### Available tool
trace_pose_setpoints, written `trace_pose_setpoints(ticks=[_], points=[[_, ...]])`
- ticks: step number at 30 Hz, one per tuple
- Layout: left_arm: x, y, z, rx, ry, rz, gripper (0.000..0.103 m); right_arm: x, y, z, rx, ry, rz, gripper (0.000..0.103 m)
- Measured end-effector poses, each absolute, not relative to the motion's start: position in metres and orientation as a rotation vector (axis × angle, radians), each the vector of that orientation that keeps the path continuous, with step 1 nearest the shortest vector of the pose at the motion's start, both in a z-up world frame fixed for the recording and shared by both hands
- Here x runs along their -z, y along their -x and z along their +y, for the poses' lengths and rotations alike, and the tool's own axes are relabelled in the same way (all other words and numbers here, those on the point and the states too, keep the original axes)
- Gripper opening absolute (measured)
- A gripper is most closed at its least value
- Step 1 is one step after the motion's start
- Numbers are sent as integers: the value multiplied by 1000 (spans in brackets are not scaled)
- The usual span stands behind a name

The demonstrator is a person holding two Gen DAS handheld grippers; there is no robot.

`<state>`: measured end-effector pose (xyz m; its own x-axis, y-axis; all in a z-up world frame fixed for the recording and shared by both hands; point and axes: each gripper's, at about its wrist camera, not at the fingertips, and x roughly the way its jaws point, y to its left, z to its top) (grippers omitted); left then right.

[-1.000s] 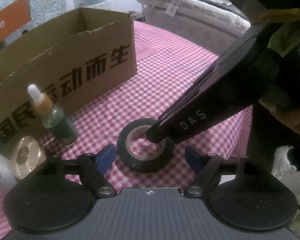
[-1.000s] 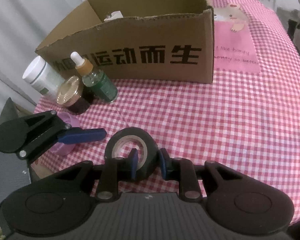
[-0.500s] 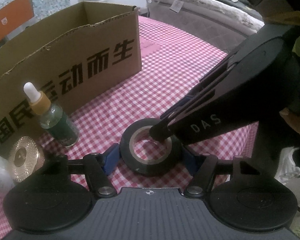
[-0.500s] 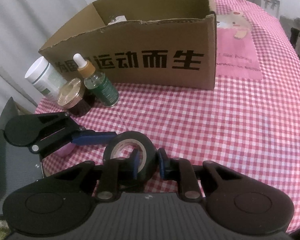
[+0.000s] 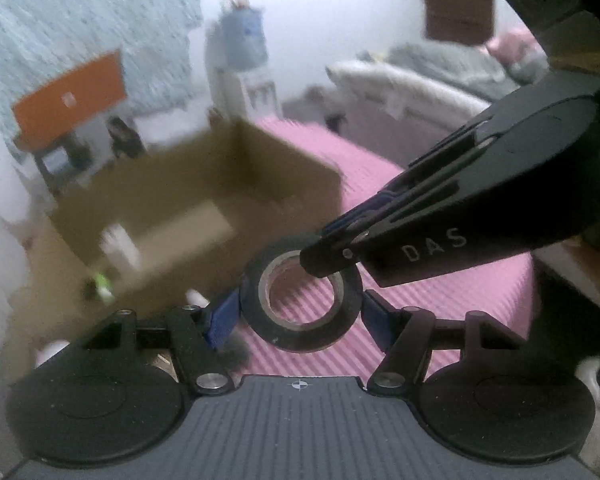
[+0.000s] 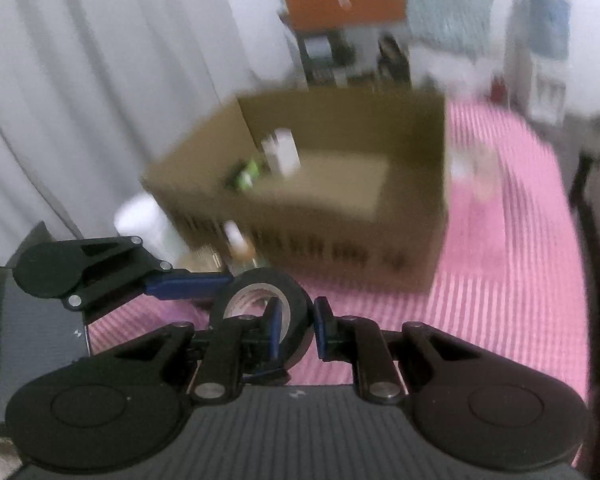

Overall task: Organize rigid objects
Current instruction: 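Carry the black tape roll into the box and release it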

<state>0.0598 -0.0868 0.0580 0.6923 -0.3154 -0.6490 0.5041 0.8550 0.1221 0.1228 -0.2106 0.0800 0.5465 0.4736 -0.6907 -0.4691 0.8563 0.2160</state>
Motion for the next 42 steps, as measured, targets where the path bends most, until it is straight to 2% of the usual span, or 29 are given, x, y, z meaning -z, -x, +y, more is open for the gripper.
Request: trace_pose_setpoints(ticks=[6, 12, 20, 29, 37, 42], points=[[-94, -87, -67, 400, -293, 614, 66, -124, -150, -187, -619, 45, 706, 19], [-101, -135, -48, 368, -254, 701, 66, -130, -203, -162, -669, 49, 743, 19], [-69, -218, -29, 342, -189, 948, 66, -82, -300, -136, -719, -44, 980, 19], [-14, -279, -19, 308, -135, 1196, 66, -15, -367, -119, -701, -100, 1186, 19], [5, -293, -16, 271, -162, 1245, 67, 15, -391, -109, -694, -99, 1249, 20], [-7, -290, -18, 263, -169, 1207, 70, 18, -392, -112, -692, -132, 1256, 21]])
